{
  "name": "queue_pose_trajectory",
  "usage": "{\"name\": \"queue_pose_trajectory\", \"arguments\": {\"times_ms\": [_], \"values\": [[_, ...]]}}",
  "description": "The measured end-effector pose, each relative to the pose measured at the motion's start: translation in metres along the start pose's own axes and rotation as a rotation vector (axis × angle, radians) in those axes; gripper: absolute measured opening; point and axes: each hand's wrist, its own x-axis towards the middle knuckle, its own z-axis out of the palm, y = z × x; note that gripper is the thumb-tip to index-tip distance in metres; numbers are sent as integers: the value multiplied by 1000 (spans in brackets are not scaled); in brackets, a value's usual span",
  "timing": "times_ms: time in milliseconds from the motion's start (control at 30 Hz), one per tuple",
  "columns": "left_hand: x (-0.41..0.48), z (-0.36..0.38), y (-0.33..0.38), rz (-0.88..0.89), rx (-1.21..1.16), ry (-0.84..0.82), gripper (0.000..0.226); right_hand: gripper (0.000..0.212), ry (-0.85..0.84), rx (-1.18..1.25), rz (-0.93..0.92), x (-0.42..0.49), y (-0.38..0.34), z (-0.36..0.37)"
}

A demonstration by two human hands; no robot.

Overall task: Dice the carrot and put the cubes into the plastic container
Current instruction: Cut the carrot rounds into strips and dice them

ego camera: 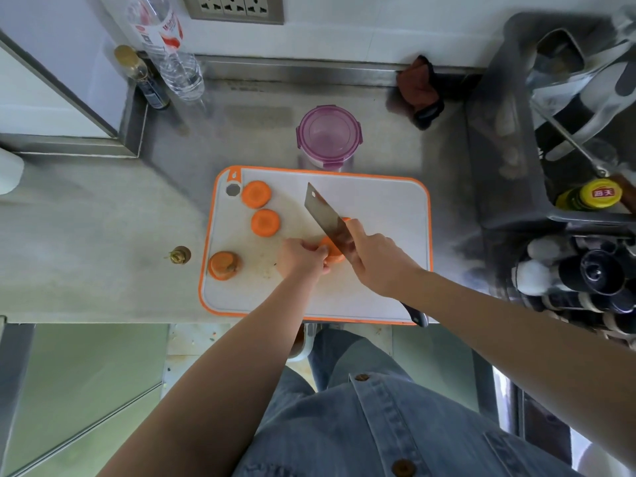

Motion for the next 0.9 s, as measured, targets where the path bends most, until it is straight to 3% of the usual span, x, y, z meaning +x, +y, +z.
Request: {"name": "queue_pose_trajectory", "arguments": {"times_ms": [300,500,767,900], "values": [[2,2,-2,34,39,4,22,49,-48,0,15,4,0,5],[2,3,-2,17,38,28,20,43,-53,42,26,8,-1,20],[1,1,0,9,61,15,12,43,7,2,40,8,-3,37],[0,1,-1,-2,27,9,20,41,35,-9,45,7,-5,36]]}}
